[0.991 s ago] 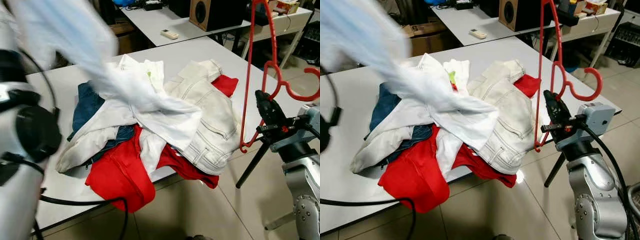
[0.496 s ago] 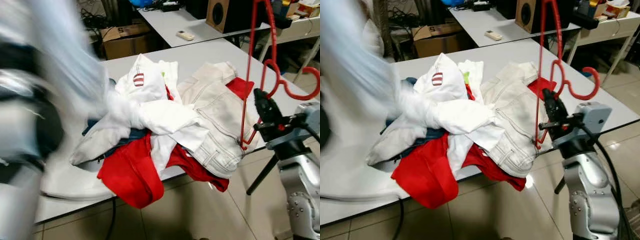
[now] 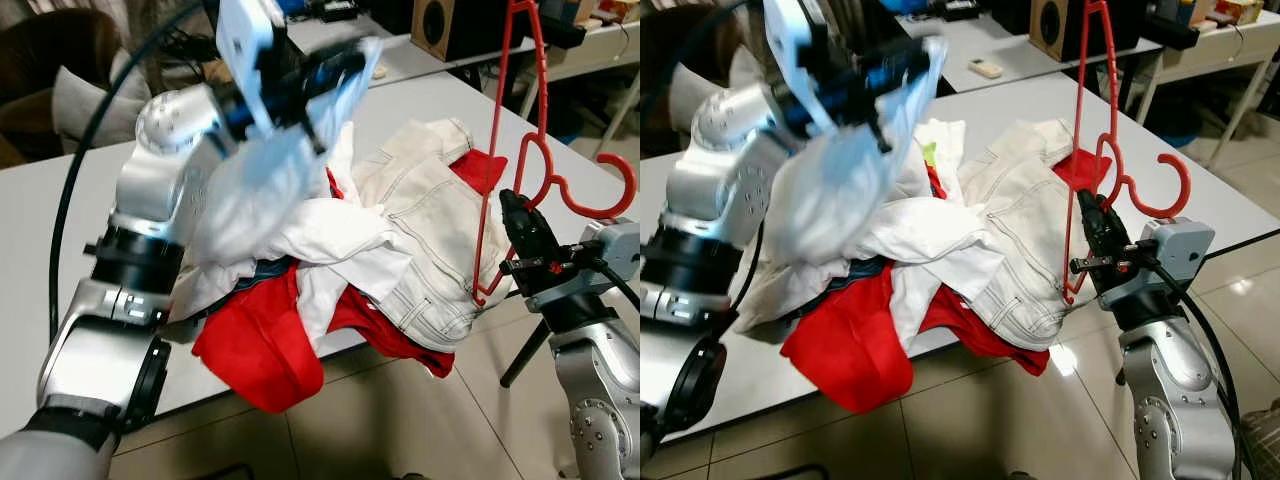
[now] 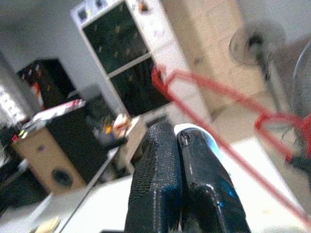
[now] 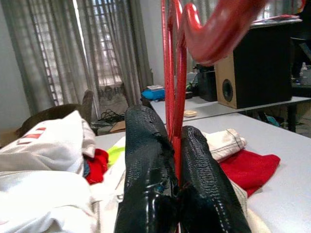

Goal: Hang hanger

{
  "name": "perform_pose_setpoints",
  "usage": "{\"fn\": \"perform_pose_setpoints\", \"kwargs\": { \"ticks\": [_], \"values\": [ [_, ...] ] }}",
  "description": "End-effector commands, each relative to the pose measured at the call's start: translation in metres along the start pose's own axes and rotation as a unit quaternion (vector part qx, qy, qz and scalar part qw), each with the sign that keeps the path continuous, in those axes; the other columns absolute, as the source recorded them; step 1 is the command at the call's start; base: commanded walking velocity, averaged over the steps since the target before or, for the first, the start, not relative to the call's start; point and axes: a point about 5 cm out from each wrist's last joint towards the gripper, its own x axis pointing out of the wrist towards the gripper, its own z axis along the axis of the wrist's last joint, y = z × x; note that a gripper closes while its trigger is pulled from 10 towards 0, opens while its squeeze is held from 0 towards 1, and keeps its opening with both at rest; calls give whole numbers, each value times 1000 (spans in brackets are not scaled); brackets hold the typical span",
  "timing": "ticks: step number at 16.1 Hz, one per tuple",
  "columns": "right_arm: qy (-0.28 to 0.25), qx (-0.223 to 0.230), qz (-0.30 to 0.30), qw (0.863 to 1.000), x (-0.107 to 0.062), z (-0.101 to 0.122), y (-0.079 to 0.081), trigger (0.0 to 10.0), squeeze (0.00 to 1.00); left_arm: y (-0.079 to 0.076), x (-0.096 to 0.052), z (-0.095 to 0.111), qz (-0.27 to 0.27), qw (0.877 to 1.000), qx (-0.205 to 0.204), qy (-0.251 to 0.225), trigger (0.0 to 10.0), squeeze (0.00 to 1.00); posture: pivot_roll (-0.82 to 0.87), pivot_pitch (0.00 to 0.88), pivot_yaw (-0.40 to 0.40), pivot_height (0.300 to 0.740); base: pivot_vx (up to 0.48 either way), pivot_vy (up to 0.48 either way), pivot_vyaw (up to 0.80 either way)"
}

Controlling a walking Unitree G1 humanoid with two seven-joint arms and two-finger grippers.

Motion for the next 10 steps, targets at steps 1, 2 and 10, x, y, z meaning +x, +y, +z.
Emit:
{"fn": "perform_pose_setpoints", "kwargs": {
  "ticks": [1,2,10],
  "values": [
    [4,-4,13,1000,2,0,4,10000,0,1,-7,-9,9,999,26,45,0,0,-181,0,93,740,0,0,0],
    [7,-5,16,1000,3,-1,5,10000,0,3,-10,-20,43,995,35,87,7922,0,-180,0,90,740,0,0,0],
    [37,-9,-3,999,3,-11,4,10000,0,-55,-17,-28,-103,985,-79,110,10000,1000,-163,0,72,740,0,0,0]
  ]
}}
